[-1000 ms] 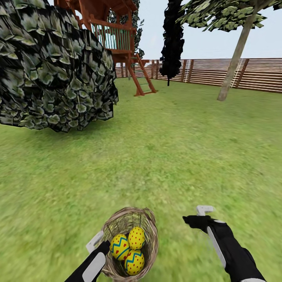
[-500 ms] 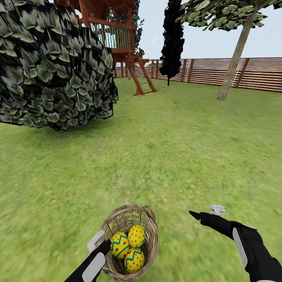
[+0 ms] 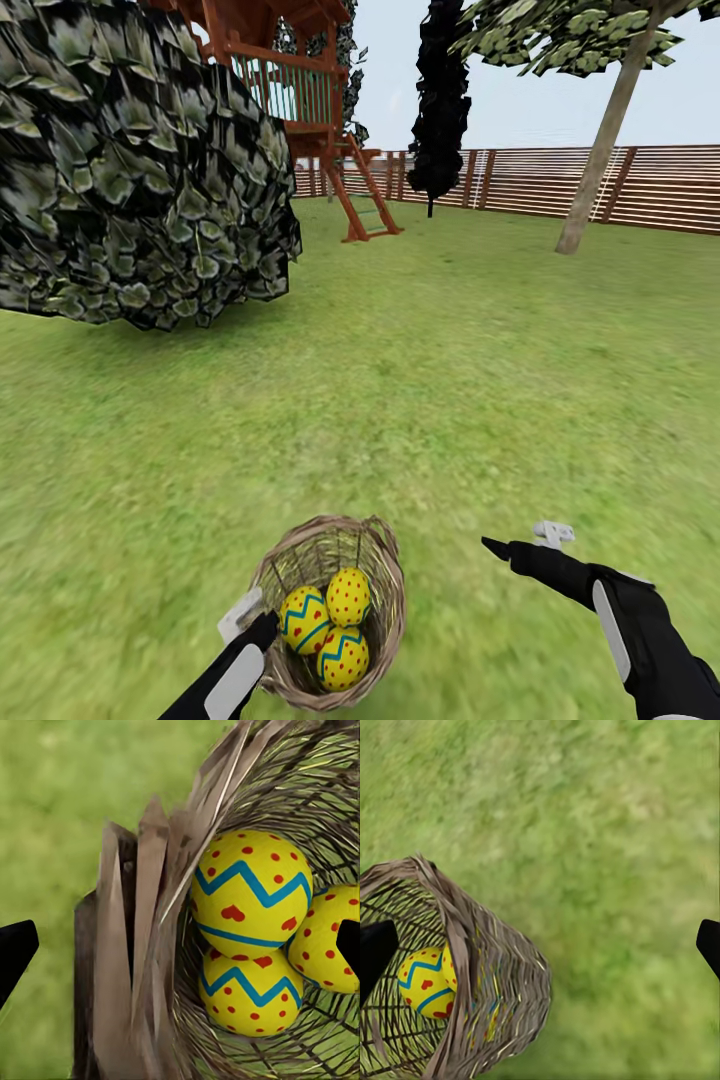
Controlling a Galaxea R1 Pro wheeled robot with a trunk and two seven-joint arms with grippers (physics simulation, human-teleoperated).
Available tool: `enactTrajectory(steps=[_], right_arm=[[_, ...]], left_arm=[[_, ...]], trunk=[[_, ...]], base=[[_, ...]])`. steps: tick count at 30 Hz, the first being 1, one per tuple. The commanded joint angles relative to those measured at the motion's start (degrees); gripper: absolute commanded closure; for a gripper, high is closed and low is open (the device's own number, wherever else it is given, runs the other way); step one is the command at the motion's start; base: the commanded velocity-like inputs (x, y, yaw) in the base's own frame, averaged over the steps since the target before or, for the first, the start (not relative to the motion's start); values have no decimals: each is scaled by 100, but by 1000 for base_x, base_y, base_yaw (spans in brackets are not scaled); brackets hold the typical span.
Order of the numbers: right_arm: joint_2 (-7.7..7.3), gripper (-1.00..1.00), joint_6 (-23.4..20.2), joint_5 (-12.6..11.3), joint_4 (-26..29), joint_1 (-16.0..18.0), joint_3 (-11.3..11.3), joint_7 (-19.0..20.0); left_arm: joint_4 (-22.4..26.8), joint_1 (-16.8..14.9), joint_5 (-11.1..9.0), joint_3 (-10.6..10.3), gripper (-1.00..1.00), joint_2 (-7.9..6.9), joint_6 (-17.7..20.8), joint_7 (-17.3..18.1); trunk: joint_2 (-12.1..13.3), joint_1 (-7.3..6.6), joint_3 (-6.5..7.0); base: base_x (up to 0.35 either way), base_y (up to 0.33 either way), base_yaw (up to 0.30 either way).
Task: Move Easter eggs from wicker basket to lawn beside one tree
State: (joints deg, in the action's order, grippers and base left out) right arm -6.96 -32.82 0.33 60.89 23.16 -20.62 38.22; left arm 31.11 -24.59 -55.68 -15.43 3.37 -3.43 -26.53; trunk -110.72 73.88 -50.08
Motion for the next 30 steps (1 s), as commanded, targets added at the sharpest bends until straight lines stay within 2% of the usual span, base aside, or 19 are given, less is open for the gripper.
enactTrajectory(steps=[1,10,11,21,30], right_arm=[[5,-100,-40,2,4,4,-12,28],[11,-100,-40,9,2,4,-12,28],[11,-100,-40,10,2,4,-12,28],[2,-100,-40,11,-14,4,-12,20],[2,-100,-40,11,-15,4,-12,19]], left_arm=[[6,-3,-65,-45,-100,-34,-32,-36],[9,-4,-82,-54,-100,-77,-34,-32],[9,-3,-71,-65,100,-75,-40,-29],[35,-2,-57,-74,100,-74,-44,87],[35,-2,-57,-73,100,-73,-35,79]], trunk=[[-44,22,-23],[-405,220,-185],[-445,242,-203],[-445,242,-203],[-84,44,-41]], base=[[0,0,0],[0,0,0],[0,0,0],[0,0,0],[0,0,0]])
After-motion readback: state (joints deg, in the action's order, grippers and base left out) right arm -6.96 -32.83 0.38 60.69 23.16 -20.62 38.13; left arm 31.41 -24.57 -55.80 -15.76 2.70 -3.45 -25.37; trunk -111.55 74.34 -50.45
